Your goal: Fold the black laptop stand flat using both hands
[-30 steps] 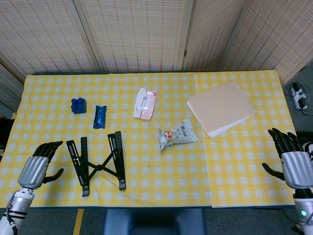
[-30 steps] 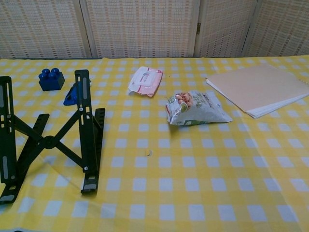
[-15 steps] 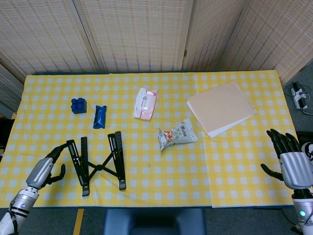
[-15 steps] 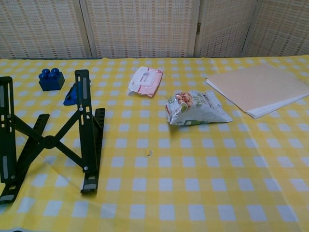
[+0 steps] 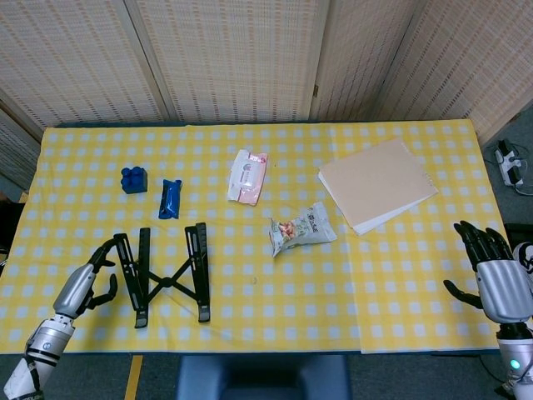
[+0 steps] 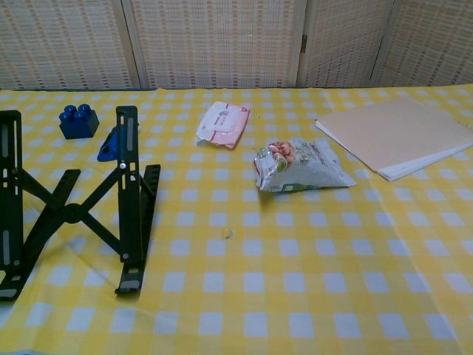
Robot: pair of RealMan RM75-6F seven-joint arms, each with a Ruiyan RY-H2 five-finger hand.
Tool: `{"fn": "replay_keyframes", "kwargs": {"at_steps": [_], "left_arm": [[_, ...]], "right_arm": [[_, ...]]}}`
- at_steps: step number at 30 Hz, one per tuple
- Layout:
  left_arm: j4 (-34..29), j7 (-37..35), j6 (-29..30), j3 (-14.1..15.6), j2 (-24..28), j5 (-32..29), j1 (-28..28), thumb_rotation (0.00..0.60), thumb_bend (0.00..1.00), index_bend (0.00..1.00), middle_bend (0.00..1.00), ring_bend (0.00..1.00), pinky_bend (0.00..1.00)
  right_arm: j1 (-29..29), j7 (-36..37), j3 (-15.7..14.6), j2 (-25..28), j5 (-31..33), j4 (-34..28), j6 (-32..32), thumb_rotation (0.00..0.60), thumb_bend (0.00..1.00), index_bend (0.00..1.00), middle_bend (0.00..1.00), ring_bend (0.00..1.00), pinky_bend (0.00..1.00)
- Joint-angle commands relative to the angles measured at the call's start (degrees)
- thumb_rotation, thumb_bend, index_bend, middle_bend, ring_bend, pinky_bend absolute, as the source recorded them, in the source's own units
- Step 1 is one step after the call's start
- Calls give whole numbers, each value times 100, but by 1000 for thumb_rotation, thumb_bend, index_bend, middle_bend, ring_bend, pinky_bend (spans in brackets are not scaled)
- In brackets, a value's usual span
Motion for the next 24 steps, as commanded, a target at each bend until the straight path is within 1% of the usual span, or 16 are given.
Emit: {"fn": "replay_keyframes", "kwargs": {"at_steps": [1,3,10,17,20,22,24], "left_arm": [[-211,113,134,-15,-106,151,-2,600,759,0,69,74,303],[-295,182,145,-31,-181,188,-37,600,759,0,69,77,306],[-588,488,-111,-121,-425,90,-274,600,759,0,69,79,319],[-946,1221,-253,-156,-760,-123,-416,600,758,0,69,86,340],[-1020,1528,-182,-152,-897,-216,-391,600,752,0,84,129,378],[-1026,1733,-89,-156,-960,-302,-344,600,721,0,113,157,405],[-1023,1884,23,-163,-982,-374,-283,600,658,0,127,163,411]], "right_arm": [[5,16,1,-15,8,20,-9,600,214,36,116,145,107],[8,34,1,-23,10,36,-14,600,214,36,116,145,107],[0,128,0,-27,29,117,-13,600,214,36,115,146,107],[0,249,-17,-61,42,217,-42,600,214,36,113,146,107],[-4,297,-25,-71,56,258,-56,600,214,36,111,146,107],[-5,328,-34,-72,62,280,-74,600,214,36,110,146,107],[-9,343,-43,-69,62,291,-81,600,214,36,109,146,107]]}}
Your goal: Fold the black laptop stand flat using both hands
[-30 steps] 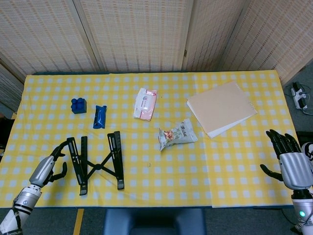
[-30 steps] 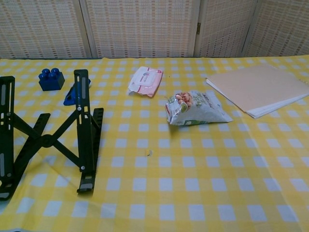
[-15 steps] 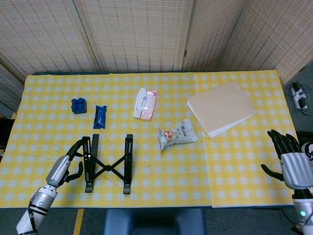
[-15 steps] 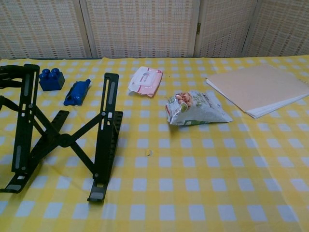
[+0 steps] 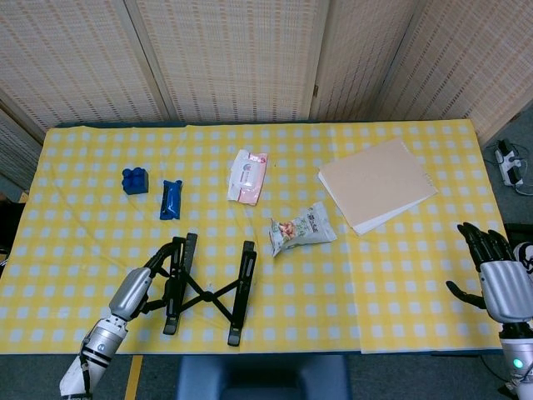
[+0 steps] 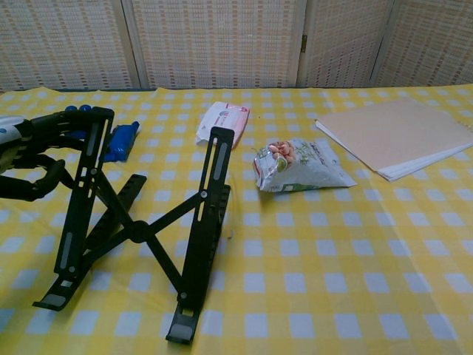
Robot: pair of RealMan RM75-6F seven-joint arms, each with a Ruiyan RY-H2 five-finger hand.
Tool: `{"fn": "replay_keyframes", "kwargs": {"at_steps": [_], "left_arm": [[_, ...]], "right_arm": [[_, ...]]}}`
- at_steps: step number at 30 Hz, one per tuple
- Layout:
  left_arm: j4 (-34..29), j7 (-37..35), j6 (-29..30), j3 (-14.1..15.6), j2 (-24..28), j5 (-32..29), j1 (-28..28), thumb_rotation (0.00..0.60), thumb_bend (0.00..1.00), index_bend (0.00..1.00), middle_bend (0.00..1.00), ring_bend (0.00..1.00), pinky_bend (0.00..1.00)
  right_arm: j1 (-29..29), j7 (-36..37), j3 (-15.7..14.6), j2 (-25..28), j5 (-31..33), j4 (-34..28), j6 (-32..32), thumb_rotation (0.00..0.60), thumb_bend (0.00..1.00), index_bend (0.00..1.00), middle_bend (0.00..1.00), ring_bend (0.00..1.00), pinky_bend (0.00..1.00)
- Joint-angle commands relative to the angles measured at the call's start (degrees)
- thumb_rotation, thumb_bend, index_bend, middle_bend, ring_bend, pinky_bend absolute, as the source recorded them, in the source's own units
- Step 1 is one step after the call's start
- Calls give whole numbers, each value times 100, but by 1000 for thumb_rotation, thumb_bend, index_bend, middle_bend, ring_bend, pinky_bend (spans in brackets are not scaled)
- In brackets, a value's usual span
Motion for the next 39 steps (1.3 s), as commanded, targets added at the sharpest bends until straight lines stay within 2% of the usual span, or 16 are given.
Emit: {"fn": "replay_keyframes", "kwargs": {"at_steps": [1,5,10,15,18,20,23,27,32,35,39], "left_arm": [[-42,277,212,-8,-90,-157,112,600,630,0,128,163,404],[-58,287,471,32,29,-134,280,600,562,0,130,141,337],[-59,124,803,44,193,-24,474,600,511,0,130,115,329],[82,-174,806,-117,320,-163,478,600,477,0,115,79,275],[207,-761,323,-226,444,-347,287,600,450,0,83,48,202],[306,-1423,-191,-256,595,-350,80,600,438,0,54,26,168],[537,-2248,-830,-272,739,-194,-238,600,421,0,33,8,140],[808,-3050,-1390,-252,784,96,-600,600,406,0,27,0,125],[933,-3726,-1619,-176,784,440,-827,600,403,10,76,47,164],[1110,-4400,-1654,-134,615,736,-1033,600,403,76,165,111,187],[1314,-5159,-1591,-43,487,997,-1207,600,403,171,280,249,258]], "right_arm": [[-7,14,-8,4,3,9,-3,600,214,36,108,147,107],[-7,21,-9,8,-8,9,7,600,213,36,106,145,107],[5,0,1,24,-41,-19,28,600,214,36,105,145,107],[46,-91,13,101,-133,-112,42,600,214,36,105,145,107],[79,-150,27,150,-196,-182,57,600,214,36,105,145,106],[104,-183,38,180,-228,-228,56,600,214,36,105,146,107],[138,-230,42,215,-272,-294,40,600,214,36,105,146,107],[154,-239,35,241,-309,-356,43,600,214,36,105,146,106],[160,-235,27,244,-308,-374,31,600,214,36,105,146,107],[198,-234,13,215,-309,-372,-39,600,214,36,105,147,107],[279,-239,-9,167,-336,-367,-168,600,214,36,105,147,107]]}}
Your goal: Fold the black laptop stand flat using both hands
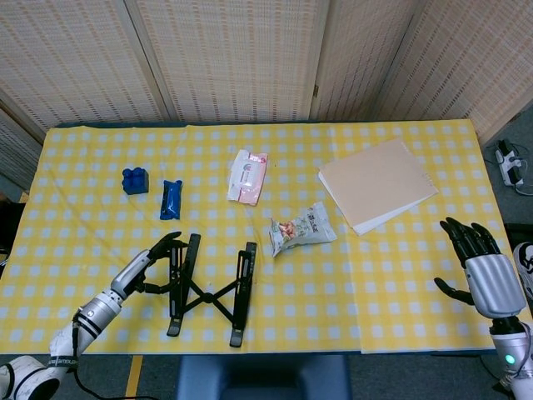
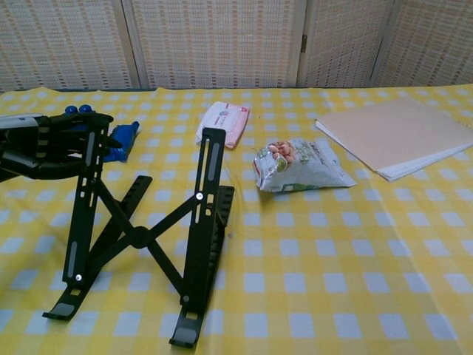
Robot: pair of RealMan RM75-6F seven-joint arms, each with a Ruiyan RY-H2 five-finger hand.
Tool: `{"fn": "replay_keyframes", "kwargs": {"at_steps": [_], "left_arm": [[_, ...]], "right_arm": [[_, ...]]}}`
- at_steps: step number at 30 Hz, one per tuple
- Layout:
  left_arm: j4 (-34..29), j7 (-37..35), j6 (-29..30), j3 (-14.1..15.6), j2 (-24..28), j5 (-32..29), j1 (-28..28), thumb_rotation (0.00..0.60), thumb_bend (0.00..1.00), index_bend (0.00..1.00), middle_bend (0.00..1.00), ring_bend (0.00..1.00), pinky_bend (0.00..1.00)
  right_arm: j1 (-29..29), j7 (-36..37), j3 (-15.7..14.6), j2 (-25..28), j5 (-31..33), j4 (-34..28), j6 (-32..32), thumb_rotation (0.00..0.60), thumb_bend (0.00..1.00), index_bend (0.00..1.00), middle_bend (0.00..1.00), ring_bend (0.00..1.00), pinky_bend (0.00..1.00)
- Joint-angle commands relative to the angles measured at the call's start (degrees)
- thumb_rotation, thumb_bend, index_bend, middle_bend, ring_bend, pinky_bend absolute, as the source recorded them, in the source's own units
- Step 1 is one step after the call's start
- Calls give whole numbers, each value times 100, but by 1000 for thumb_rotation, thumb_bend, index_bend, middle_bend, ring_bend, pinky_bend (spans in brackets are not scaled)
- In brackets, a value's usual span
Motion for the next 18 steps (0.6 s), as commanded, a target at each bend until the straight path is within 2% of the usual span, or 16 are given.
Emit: {"fn": "replay_keyframes", "kwargs": {"at_steps": [1,4,8,13,18], "left_arm": [[304,-861,74,119,-189,388,-266,600,403,203,325,288,276],[389,-1258,294,189,-234,531,-291,600,404,289,420,367,303],[470,-1692,701,302,-263,663,-238,600,404,351,498,437,352],[564,-1438,1056,367,-347,572,-90,600,404,409,560,490,426],[512,-1080,1489,374,-433,378,168,600,404,464,611,548,484]], "right_arm": [[83,4,-24,-47,-41,0,-117,600,214,36,104,147,107],[187,44,-51,-94,-116,-23,-257,600,214,36,105,148,106],[387,122,-110,-175,-249,-80,-536,600,214,36,105,148,107],[609,238,-150,-230,-379,-199,-802,600,214,36,105,147,107],[936,784,-252,-199,-547,-465,-1250,600,214,36,106,154,107]]}}
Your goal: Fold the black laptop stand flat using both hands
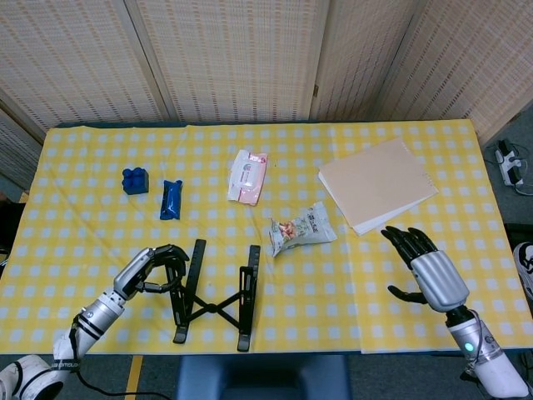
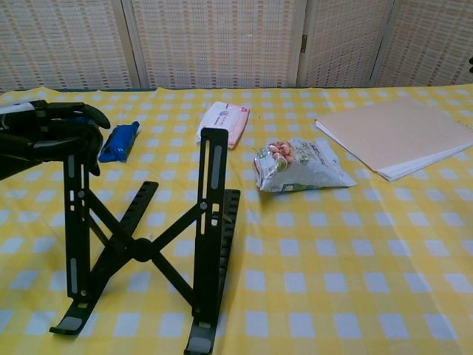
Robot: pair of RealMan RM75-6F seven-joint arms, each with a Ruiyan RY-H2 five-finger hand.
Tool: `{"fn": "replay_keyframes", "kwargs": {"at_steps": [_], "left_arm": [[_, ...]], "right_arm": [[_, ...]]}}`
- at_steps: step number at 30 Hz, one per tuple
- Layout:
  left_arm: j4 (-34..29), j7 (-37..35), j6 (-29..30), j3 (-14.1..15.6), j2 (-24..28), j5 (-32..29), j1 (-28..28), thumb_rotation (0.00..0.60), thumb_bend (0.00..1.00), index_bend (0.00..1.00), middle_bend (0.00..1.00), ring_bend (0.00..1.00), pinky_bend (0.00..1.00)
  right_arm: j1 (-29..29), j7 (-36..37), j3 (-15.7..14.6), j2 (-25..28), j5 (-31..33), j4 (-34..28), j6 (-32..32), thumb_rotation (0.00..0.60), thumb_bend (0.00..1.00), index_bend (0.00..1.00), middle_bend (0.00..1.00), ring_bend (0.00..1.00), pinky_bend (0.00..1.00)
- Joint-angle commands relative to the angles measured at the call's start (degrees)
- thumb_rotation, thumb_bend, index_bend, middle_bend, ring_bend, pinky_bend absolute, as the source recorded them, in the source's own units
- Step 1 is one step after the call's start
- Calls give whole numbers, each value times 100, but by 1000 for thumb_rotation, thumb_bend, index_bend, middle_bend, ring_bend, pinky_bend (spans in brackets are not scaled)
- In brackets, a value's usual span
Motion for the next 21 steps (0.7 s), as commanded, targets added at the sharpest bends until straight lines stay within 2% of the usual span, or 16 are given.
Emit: {"fn": "replay_keyframes", "kwargs": {"at_steps": [1,10,15,21], "left_arm": [[-38,266,382,35,-73,-129,235,600,404,467,615,551,486],[-216,790,1196,277,-115,19,733,600,405,488,635,564,489],[-394,759,1379,423,-19,291,775,600,404,488,635,561,488],[-562,848,1432,594,81,641,699,600,404,478,635,551,484]], "right_arm": [[278,476,-96,33,-145,-210,-375,600,214,36,107,158,107],[1187,2057,-190,-73,-574,-493,-1239,600,214,36,110,163,112],[1707,3212,-128,-332,-613,-420,-1553,600,214,36,110,163,112],[2173,4688,-95,-750,-643,-173,-1593,600,214,36,109,164,111]]}}
